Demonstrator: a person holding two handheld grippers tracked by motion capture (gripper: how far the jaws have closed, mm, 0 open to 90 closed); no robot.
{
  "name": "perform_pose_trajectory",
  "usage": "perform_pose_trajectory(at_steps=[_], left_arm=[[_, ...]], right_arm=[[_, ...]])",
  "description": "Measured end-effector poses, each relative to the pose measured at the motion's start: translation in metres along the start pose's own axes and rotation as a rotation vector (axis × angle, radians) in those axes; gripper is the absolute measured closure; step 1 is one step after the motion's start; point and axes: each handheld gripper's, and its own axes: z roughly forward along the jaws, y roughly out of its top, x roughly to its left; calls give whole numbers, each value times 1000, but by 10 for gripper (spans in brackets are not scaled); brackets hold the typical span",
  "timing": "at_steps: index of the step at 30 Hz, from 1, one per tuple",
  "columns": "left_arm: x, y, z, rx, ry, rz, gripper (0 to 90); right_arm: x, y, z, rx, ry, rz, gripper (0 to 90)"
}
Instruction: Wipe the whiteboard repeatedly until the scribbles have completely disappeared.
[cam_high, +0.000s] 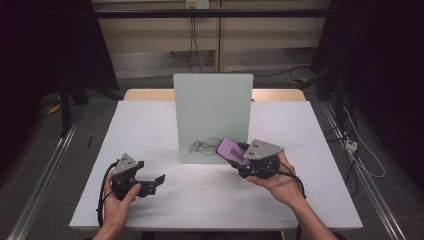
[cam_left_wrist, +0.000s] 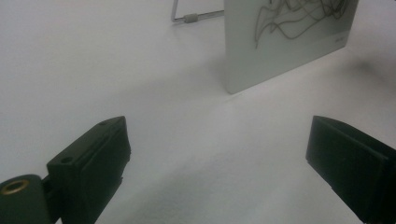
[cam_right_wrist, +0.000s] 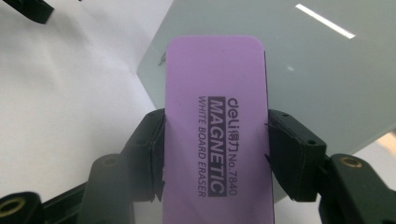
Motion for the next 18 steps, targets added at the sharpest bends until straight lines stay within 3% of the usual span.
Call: perform_pose_trajectory(at_steps=[7,10,13,15,18], left_arm=[[-2,0,1,13,0,24,62],[-2,0,2,16,-1,20,62],[-2,0,2,20,-4,26,62],[-2,0,2,18,-4,26,62],[-2,0,2,20,-5,24,62]], right_arm=[[-1,-2,2,-24,-76,-19,423],[0,-2,5,-33,-135,-60,423],[1,-1,7,-38,-152,-75,423],[3,-1,10,-43,-178,-116,423],[5,0,13,-42,-178,-125,423]])
